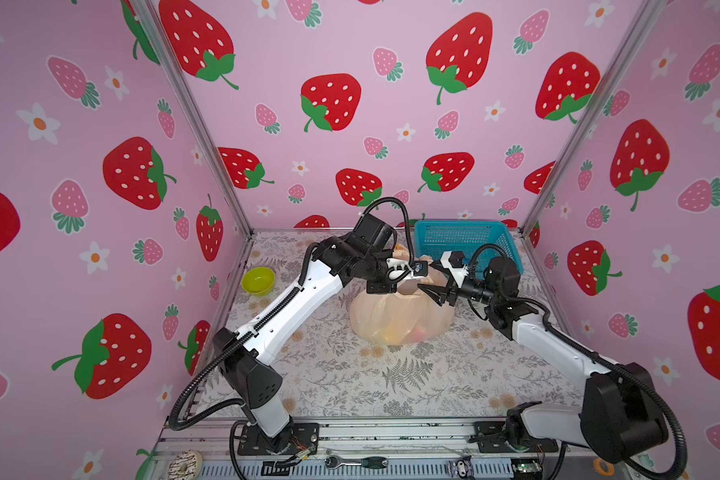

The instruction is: Place the fake fruits into the plastic bag and tie a complex knot

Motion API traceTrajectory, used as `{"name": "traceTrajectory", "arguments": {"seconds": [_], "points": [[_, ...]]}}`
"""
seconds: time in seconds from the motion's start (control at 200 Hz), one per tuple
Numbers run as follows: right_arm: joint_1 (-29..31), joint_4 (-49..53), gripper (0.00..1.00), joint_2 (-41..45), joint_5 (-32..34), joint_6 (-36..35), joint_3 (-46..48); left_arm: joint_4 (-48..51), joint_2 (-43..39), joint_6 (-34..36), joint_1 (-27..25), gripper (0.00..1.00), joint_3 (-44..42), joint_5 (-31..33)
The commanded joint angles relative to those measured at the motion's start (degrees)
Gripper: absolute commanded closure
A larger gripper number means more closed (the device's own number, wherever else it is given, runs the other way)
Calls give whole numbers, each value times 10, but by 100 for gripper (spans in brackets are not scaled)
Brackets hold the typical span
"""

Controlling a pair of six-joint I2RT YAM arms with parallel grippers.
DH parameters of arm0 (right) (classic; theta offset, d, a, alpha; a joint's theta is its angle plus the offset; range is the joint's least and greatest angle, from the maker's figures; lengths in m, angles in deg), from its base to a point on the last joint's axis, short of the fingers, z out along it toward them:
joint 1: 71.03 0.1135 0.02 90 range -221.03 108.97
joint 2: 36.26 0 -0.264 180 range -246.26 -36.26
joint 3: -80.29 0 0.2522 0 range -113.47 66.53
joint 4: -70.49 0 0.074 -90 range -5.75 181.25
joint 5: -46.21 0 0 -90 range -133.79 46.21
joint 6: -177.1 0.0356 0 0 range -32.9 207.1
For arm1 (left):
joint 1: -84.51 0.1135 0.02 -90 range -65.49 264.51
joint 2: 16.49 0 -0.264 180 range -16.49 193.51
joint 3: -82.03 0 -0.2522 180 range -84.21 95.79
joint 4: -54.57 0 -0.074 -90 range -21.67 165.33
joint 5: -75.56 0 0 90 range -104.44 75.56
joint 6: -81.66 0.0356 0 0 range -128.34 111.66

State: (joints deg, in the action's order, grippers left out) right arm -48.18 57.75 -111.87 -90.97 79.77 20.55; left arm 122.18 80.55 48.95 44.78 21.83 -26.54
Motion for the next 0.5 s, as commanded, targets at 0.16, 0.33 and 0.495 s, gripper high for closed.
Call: {"name": "traceTrajectory", "arguments": {"seconds": [0.16,0.33,0.495], "points": [[0,-37,15,-53,-100,-37,-62,3,-8,26,6,100,-7,-14],[6,-58,14,-78,-128,-25,-78,5,-4,32,9,100,-9,-19],[11,-63,14,-107,-148,-20,-101,6,1,40,10,100,-13,-20]]}}
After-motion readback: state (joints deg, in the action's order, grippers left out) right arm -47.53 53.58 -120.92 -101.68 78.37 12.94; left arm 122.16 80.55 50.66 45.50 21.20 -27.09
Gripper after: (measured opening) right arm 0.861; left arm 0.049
